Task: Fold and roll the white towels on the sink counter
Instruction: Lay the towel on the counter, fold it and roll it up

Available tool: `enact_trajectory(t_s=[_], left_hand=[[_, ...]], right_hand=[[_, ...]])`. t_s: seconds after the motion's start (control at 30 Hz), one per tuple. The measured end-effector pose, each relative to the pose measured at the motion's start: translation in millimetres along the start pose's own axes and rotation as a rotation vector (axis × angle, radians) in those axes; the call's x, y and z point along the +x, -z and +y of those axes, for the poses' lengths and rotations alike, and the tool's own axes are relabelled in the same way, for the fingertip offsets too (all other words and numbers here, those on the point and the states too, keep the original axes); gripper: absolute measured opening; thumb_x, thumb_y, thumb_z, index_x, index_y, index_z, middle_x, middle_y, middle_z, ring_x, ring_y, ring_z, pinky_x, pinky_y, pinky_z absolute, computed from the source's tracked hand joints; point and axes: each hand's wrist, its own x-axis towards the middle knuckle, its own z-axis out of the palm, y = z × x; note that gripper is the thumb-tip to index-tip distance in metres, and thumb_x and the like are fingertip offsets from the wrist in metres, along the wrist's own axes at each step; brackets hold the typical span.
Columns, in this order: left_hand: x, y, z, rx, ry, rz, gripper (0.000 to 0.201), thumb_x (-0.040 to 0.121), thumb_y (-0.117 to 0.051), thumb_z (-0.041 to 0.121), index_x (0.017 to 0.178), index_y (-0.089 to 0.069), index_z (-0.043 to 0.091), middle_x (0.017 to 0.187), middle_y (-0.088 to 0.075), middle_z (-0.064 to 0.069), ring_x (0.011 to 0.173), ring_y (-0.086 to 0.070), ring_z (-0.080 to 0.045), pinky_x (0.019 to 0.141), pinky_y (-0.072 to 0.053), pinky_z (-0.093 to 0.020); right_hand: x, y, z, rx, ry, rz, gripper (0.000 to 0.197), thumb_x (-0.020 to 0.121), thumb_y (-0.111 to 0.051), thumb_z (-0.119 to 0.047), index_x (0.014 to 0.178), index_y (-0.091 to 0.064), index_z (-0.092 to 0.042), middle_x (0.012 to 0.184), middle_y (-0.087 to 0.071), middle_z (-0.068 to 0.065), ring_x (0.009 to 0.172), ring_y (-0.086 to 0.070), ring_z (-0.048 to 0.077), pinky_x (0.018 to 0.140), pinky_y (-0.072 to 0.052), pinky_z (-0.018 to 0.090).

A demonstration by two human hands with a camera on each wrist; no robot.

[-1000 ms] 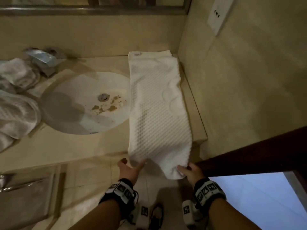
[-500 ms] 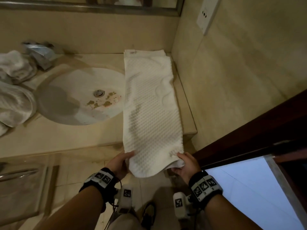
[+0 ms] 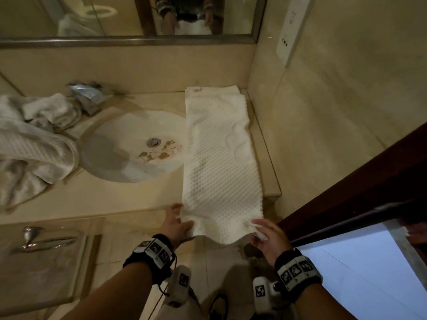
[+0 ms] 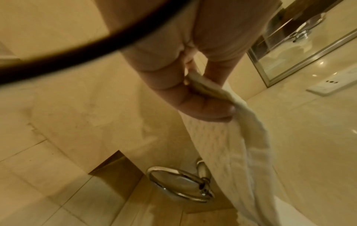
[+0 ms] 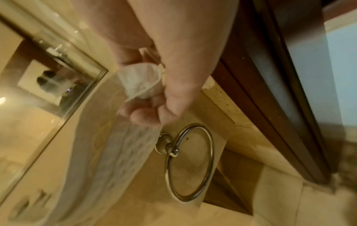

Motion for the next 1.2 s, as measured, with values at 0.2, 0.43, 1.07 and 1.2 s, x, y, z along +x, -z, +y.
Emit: enact_trajectory(t_s=[0.2,0.43,1.07,1.2], left_hand=[[-14.6,-5.5,29.0,-0.233,0.032,-0.082,0.031,0.089,-0.033,-0.019,0.089,-0.059,-0.002,0.093,-0.053,-0.020,0.064,-0.058,-0.023,0.049,-0.056,-0.025],[-19.2,6.9,21.4,0.359,-0.105,-0.247,0.050,0.083,-0.056,-0.013,0.123,-0.057,0.019,0.116,-0.054,-0.002,0.097,-0.058,-0.016,0.068,-0.053,-0.015],[15.8,-23.9,37.3,1.136,-0.418,0.315,0.036,0.091,-0.049,0.028,0.123,-0.044,0.011,0.133,-0.037,-0.013,0.116,-0.046,-0.032,0.091,-0.045,-0.039],[13.2,-28.1,7.3,1.455,-0.884,0.157,0.050,0.080,-0.054,0.049,0.124,-0.044,0.026,0.142,-0.040,-0.009,0.126,-0.041,-0.031,0.102,-0.034,-0.048]], right_hand=[[-0.5,2.9,-21.6,0.193,-0.027,-0.215,0.052,0.081,-0.025,0.026,0.115,-0.057,0.002,0.120,-0.054,0.025,0.092,-0.060,0.035,0.075,-0.058,0.038],[11.1,-0.6,-24.5,-0.084,0.101,-0.088,0.023,0.088,-0.054,0.012,0.104,-0.061,-0.003,0.093,-0.064,0.015,0.074,-0.061,0.024,0.071,-0.053,0.035],[38.1,-52.8,-34.3,-0.269,-0.141,0.293,0.013,0.090,-0.053,-0.004,0.103,-0.053,-0.003,0.093,-0.057,0.016,0.077,-0.056,0.032,0.068,-0.053,0.042],[42.6,-58.6,-36.3,-0.335,-0.178,0.332,0.019,0.087,-0.053,-0.003,0.107,-0.053,-0.002,0.102,-0.056,0.020,0.090,-0.057,0.037,0.084,-0.054,0.048]])
